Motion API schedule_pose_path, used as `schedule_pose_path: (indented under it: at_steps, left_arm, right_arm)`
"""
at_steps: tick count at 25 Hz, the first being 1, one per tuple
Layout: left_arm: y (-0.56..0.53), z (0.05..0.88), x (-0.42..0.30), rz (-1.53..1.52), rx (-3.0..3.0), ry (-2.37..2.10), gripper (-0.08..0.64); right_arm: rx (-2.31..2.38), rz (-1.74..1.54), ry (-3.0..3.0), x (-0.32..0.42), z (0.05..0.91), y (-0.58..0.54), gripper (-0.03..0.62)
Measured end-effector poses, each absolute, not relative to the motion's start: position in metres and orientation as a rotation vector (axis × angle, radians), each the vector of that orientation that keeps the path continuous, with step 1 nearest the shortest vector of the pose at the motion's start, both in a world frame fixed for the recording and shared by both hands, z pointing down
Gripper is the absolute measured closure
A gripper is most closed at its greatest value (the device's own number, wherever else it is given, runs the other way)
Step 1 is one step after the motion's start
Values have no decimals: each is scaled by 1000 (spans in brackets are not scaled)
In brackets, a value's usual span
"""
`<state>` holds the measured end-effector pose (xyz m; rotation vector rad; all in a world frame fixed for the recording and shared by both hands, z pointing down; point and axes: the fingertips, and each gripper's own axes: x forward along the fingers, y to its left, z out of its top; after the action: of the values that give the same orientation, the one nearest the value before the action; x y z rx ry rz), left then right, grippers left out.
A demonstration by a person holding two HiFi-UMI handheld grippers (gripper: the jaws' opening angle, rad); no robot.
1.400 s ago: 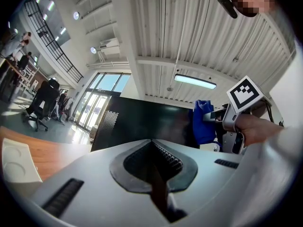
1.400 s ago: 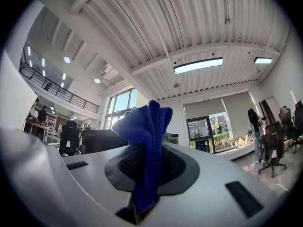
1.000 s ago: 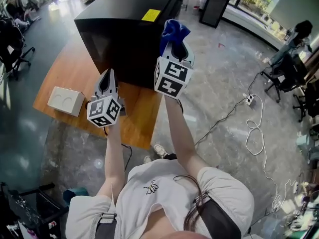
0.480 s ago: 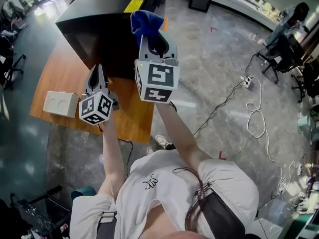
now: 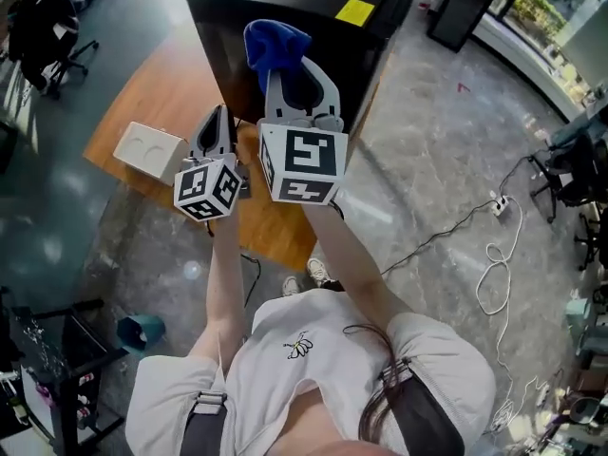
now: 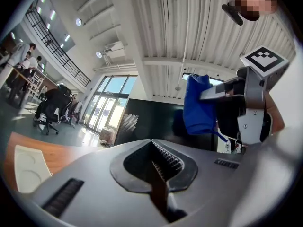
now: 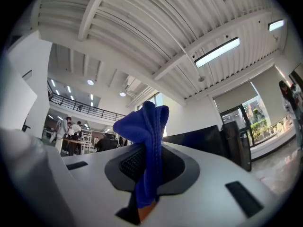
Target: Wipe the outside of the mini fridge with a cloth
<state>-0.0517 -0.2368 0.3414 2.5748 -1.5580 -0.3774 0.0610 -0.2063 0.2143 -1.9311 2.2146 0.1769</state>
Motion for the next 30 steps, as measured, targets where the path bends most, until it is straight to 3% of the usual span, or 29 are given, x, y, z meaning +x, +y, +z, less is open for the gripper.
schedule_pose_path:
  at_steps: [13,30]
  left_arm:
    - [-270,355,-135,-363,2518,-1699,555]
    - [-282,369,-171,-364,2444,-1748,555]
  right_arm:
    - [-1891,130,2389,-68,252,-347,523]
    - [-2099,111,2368,-102,284,-423,523]
